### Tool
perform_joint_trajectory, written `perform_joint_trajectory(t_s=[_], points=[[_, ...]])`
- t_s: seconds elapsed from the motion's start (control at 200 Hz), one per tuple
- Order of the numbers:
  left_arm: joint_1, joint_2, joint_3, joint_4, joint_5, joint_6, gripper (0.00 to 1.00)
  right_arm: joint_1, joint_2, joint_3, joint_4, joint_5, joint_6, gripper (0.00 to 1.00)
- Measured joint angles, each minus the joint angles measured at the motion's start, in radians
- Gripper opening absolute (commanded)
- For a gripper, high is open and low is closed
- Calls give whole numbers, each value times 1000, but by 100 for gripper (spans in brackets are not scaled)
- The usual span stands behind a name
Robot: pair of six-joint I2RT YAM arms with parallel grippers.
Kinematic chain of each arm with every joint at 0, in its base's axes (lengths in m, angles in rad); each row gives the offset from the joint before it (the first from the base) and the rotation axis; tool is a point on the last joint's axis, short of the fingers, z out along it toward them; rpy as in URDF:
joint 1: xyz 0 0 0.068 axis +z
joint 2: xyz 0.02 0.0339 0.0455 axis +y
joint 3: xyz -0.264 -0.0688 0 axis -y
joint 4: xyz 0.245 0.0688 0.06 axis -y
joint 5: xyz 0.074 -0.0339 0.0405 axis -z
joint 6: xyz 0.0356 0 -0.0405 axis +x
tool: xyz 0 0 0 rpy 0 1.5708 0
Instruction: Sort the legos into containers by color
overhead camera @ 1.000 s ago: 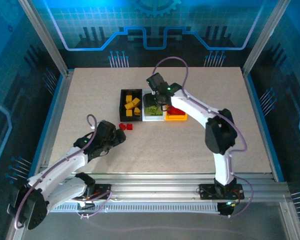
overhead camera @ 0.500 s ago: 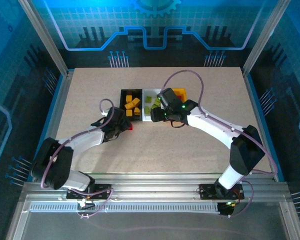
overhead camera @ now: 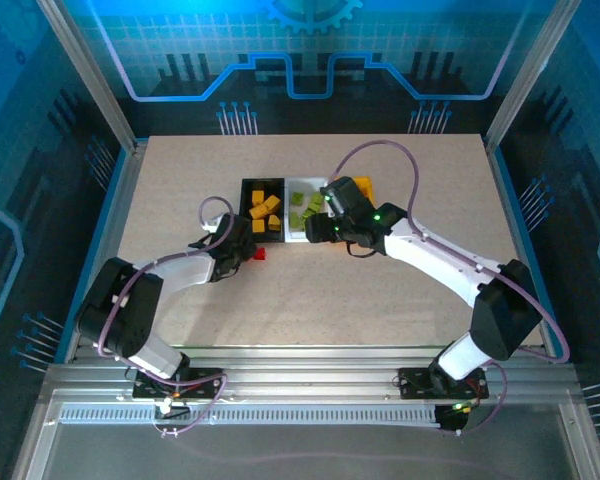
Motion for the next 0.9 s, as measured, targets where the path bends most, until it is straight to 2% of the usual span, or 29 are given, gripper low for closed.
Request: perform_joint_trajectory(t_s=[0.185, 0.32, 0.6, 0.901], points=[[1, 5, -27, 27, 4, 0, 47, -8, -5, -3, 1, 0, 0, 64], [1, 5, -43, 64, 5, -7, 38, -11, -5, -3, 2, 0, 3, 64], [1, -14, -64, 88, 12, -26, 26, -12, -6, -21, 2, 0, 8, 65], [-29, -144, -102, -61, 23, -24, 23, -38, -48, -55, 1, 4, 20, 64]])
